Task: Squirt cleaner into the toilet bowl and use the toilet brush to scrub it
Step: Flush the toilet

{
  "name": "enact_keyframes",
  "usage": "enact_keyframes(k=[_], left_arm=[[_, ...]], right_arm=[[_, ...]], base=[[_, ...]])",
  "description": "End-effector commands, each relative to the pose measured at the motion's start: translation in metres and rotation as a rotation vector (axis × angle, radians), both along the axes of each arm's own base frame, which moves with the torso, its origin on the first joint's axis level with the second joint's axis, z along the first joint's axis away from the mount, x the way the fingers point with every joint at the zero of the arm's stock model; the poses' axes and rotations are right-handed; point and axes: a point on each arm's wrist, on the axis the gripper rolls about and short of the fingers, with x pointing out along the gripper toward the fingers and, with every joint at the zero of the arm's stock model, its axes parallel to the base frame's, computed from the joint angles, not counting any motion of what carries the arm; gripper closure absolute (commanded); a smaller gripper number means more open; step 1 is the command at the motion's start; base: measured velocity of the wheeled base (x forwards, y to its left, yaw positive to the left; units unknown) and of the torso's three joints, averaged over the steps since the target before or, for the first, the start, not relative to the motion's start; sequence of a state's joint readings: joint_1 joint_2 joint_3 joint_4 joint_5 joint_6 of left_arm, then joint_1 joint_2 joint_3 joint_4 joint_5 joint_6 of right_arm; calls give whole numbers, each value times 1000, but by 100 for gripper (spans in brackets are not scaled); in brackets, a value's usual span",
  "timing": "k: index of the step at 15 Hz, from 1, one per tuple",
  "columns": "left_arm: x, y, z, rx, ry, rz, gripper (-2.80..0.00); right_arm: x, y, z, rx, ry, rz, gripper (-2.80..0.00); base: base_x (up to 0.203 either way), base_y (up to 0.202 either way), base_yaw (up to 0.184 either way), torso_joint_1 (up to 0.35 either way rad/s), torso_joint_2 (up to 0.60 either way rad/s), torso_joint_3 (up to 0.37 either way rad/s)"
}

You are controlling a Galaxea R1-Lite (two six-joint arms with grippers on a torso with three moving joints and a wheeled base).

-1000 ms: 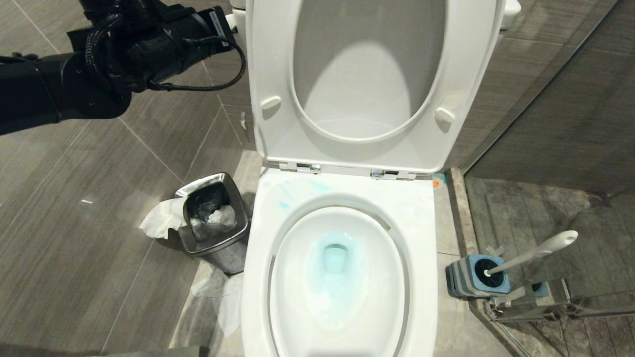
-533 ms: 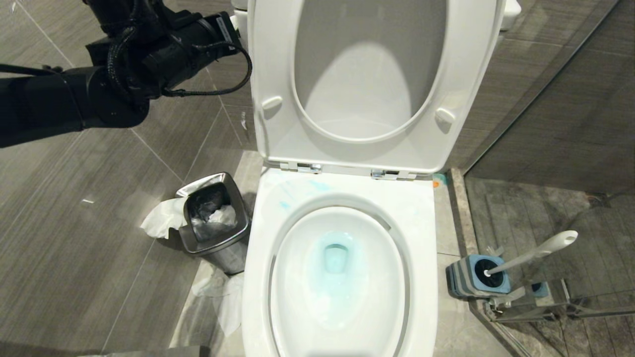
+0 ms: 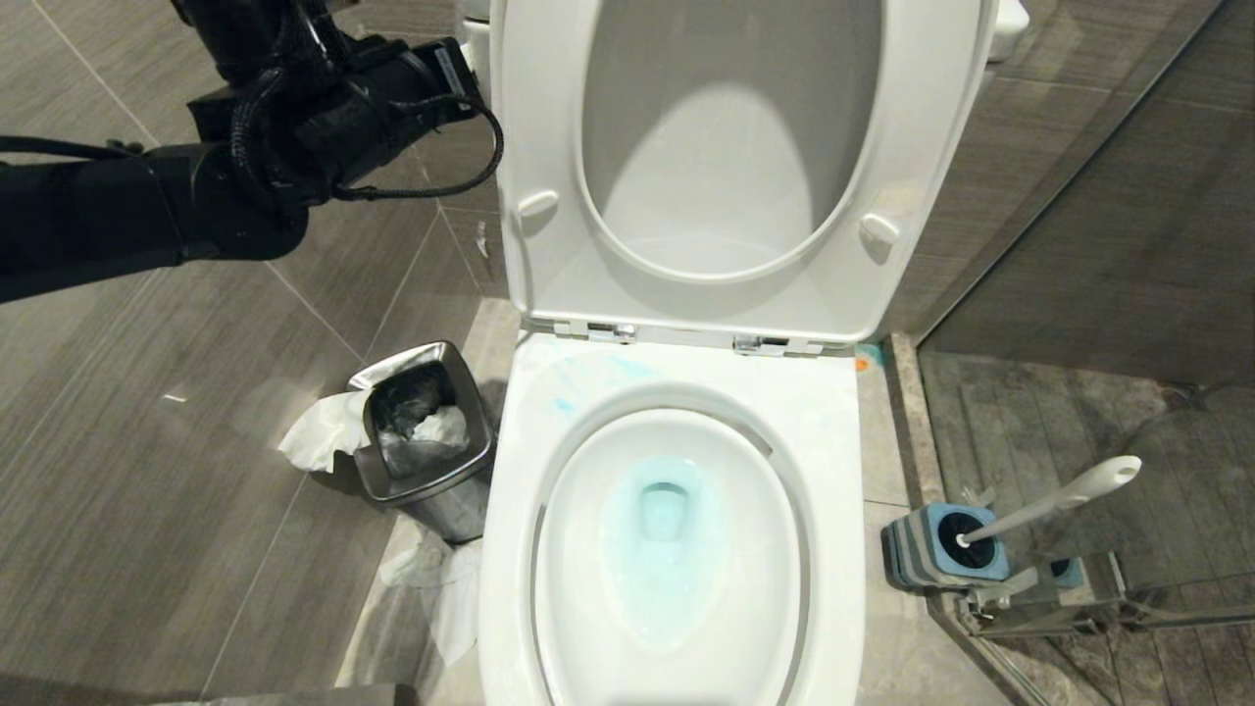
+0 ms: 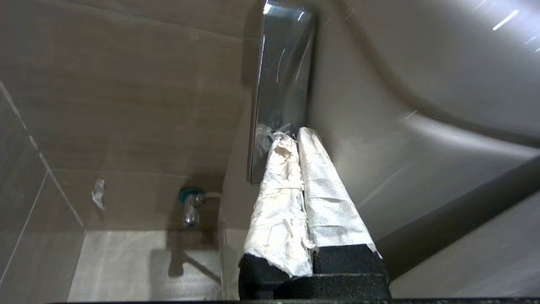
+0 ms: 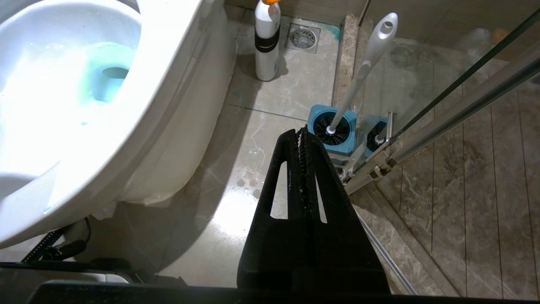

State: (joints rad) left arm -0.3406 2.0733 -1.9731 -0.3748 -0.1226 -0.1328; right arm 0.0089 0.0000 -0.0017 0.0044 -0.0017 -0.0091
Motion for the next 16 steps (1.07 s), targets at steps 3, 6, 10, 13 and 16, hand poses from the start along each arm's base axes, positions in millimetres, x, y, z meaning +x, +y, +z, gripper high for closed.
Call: enact_keyframes(k=[3,6,10,13,16], left_arm=[[6,-4,-8,19,9,1,0],[6,-4,-8,19,11,4,0],[6,-6,-10,18,21,21,0],[5,-9,-12,21,46,42,0],[5,-10,-13,23,57,52,0]], right_arm=[[0,0,0,0,2,1,0],[0,0,0,0,2,0,0],[0,0,0,0,2,0,0],[0,0,0,0,2,0,0],[0,0,0,0,2,1,0]], base=[[0,0,0,0,0,0],[0,0,0,0,0,0],[0,0,0,0,0,0],[0,0,0,0,0,0],[0,0,0,0,0,0]])
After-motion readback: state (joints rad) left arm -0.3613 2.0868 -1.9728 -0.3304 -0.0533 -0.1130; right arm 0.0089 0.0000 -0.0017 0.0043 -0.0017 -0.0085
